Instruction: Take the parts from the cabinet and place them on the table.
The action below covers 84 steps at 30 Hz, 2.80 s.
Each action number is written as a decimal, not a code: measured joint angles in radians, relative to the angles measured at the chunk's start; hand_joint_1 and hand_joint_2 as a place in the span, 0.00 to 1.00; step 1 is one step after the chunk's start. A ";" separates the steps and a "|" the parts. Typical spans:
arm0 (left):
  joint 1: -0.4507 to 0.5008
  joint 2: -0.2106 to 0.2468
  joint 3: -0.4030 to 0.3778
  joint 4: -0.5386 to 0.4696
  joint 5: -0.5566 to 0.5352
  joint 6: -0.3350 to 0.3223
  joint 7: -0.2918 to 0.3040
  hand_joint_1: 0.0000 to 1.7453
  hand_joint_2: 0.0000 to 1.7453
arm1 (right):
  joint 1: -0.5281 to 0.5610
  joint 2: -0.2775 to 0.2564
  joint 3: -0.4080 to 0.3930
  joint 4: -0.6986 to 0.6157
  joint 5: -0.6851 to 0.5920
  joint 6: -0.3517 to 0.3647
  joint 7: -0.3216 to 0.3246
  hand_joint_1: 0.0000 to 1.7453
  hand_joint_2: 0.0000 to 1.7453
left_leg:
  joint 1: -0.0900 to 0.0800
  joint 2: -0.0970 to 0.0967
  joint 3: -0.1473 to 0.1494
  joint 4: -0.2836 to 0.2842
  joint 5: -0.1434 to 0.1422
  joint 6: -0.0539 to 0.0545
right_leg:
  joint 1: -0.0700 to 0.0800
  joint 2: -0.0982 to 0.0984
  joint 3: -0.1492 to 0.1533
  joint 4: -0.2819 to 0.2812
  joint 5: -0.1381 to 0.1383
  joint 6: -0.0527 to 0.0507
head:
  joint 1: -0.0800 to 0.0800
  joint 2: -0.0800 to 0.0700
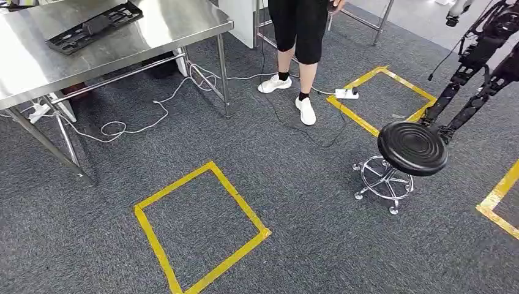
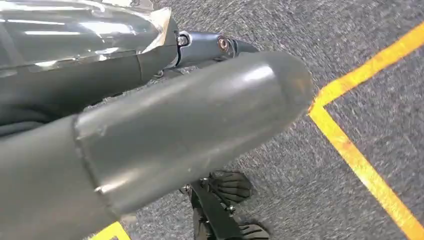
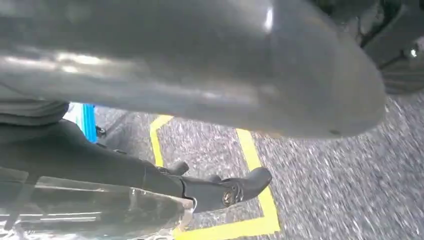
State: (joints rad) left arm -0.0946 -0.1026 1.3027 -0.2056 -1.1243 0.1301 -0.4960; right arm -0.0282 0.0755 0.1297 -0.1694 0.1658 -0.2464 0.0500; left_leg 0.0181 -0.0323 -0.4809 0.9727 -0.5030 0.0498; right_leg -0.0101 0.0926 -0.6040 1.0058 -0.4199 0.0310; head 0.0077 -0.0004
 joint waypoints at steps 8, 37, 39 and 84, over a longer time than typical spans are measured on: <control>0.007 0.029 0.030 0.000 0.030 -0.015 0.025 0.00 0.00 | -0.010 0.023 0.029 0.000 0.035 -0.020 0.003 0.00 0.00 | -0.007 0.121 -0.022 0.002 0.010 0.007 | -0.016 -0.102 0.003 0.127 -0.098 0.036 | 0.007 0.000; 0.007 -0.039 0.152 -0.007 0.105 0.357 0.179 0.00 0.00 | -0.072 0.020 0.218 -0.007 0.268 0.123 0.037 0.00 0.00 | -0.005 0.085 -0.063 0.052 -0.003 0.002 | -0.017 -0.081 -0.092 0.267 -0.140 0.018 | 0.008 0.000; 0.008 -0.045 0.148 -0.008 0.085 0.352 0.162 0.00 0.00 | -0.064 0.019 0.217 -0.007 0.252 0.120 0.035 0.00 0.00 | -0.008 0.109 -0.060 0.052 -0.003 0.002 | -0.009 -0.107 0.020 0.096 -0.090 0.023 | 0.009 0.000; 0.023 -0.013 -0.010 -0.024 -0.064 -0.003 0.005 0.00 0.00 | -0.005 0.003 -0.011 -0.006 0.019 0.045 0.011 0.00 0.00 | 0.020 0.027 -0.131 0.239 -0.074 -0.067 | -0.014 -0.021 0.046 0.011 -0.045 -0.032 | -0.007 0.000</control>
State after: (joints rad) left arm -0.0718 -0.1152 1.2924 -0.2293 -1.1879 0.1274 -0.4906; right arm -0.0335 0.0786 0.1190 -0.1755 0.1850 -0.2014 0.0607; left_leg 0.0382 -0.0051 -0.6117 1.2113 -0.5771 -0.0175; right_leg -0.0236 0.0713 -0.5584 1.0170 -0.4646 -0.0007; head 0.0004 -0.0004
